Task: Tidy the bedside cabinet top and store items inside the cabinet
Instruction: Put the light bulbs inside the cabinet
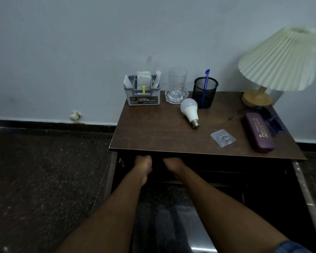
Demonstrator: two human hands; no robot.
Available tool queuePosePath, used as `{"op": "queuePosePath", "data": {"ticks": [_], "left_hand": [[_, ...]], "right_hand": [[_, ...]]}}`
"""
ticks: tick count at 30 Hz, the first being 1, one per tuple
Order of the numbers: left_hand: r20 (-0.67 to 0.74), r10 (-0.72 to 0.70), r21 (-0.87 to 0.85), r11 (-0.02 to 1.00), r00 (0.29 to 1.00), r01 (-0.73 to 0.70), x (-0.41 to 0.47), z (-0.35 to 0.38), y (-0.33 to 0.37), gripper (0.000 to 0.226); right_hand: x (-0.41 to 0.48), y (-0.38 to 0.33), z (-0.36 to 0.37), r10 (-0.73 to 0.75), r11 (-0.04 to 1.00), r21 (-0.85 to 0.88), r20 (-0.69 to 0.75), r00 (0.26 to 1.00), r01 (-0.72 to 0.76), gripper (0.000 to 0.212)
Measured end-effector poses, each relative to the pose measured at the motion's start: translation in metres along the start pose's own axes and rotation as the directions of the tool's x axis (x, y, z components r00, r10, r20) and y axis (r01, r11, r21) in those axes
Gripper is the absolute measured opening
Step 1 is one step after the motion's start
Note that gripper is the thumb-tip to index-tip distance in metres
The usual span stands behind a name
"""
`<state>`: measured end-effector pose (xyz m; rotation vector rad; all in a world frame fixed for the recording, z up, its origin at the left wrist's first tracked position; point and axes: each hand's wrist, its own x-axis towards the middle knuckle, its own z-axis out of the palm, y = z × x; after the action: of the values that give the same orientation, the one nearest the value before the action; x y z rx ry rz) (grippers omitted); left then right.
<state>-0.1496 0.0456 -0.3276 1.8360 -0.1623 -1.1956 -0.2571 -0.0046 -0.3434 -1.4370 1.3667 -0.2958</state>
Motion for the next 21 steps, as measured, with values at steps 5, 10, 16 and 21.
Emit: {"op": "queuePosePath", "data": {"ticks": [5,10,16,21], "left_hand": [[0.037,0.006,0.053,0.999,0.999,-0.008,-0.010,-0.003,-0.002,0.037],[0.073,0.048,0.157,0.986,0.996,-0.059,-0.039,-0.003,0.000,0.029],[0.147,0.097,0.248,0.960,0.984,-0.132,-0.078,-0.003,0.005,0.012],[0.221,0.162,0.253,0.943,0.962,-0.217,-0.118,0.004,0.011,0.020]], "right_hand": [[-0.018,-0.007,-0.010,-0.003,0.996,0.088,-0.028,1.000,0.005,0.038],[-0.037,-0.007,-0.019,-0.018,0.989,0.146,-0.028,0.999,0.022,0.038],[-0.064,-0.001,-0.036,-0.082,0.990,0.113,-0.013,0.997,0.083,0.031],[-0.091,0.001,-0.059,-0.135,0.989,0.063,-0.015,0.991,0.136,0.018]]}}
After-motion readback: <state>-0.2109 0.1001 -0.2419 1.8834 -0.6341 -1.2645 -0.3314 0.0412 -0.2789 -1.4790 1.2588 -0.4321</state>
